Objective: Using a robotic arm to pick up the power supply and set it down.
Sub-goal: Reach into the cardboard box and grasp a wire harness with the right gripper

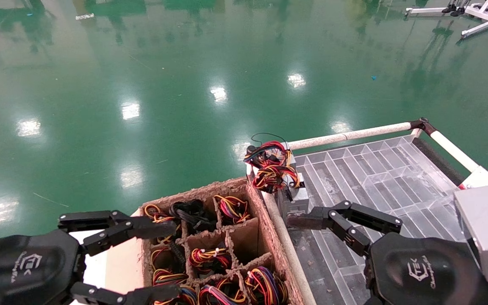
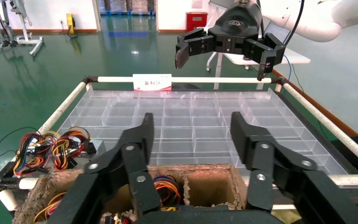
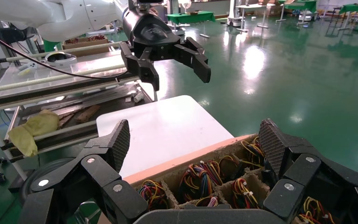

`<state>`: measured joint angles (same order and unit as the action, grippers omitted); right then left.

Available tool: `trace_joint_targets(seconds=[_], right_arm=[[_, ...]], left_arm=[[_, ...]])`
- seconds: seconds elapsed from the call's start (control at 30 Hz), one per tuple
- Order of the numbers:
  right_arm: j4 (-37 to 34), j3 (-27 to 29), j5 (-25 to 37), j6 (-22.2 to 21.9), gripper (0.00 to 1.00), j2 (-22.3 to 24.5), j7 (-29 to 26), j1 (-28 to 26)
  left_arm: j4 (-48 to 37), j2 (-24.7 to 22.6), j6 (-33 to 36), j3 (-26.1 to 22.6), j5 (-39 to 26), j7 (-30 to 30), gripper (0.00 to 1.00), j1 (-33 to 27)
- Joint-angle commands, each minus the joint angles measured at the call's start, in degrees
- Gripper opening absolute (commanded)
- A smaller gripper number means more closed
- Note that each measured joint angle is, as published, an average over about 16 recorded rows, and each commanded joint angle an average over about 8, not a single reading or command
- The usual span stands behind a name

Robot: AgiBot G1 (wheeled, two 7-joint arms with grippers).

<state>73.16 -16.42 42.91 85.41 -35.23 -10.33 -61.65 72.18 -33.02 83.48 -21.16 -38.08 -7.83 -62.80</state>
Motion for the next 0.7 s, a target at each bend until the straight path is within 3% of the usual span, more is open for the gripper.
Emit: trace_joint_targets(seconds=[0.03, 0.4, 0.47, 0.67, 0.7], right_arm=[[0.12, 0.1, -0.22, 0.11, 1.0, 0.03, 0.05, 0.02], [-3.05, -4.73, 11.29, -4.36, 0.99, -2.09, -0.85, -1.43], [-3.88, -6.15, 14.07, -5.02, 0.8, -2.98, -1.46, -2.27], [-7.36, -10.14, 20.91, -5.6, 0.07, -6.44, -3.38, -5.46], [-8.06, -10.53, 21.46, -5.58, 0.02, -7.01, -3.49, -5.86]], left_arm=[[0.0, 0.0, 0.0, 0.0, 0.0, 0.0, 0.0, 0.0], [-0.01, 0.0, 0.0, -0.01, 0.0, 0.0, 0.0, 0.0], [-0.01, 0.0, 0.0, -0.01, 0.0, 0.0, 0.0, -0.01], [-0.01, 0.0, 0.0, -0.01, 0.0, 0.01, 0.0, -0.01], [-0.01, 0.0, 0.0, -0.01, 0.0, 0.01, 0.0, -0.01]])
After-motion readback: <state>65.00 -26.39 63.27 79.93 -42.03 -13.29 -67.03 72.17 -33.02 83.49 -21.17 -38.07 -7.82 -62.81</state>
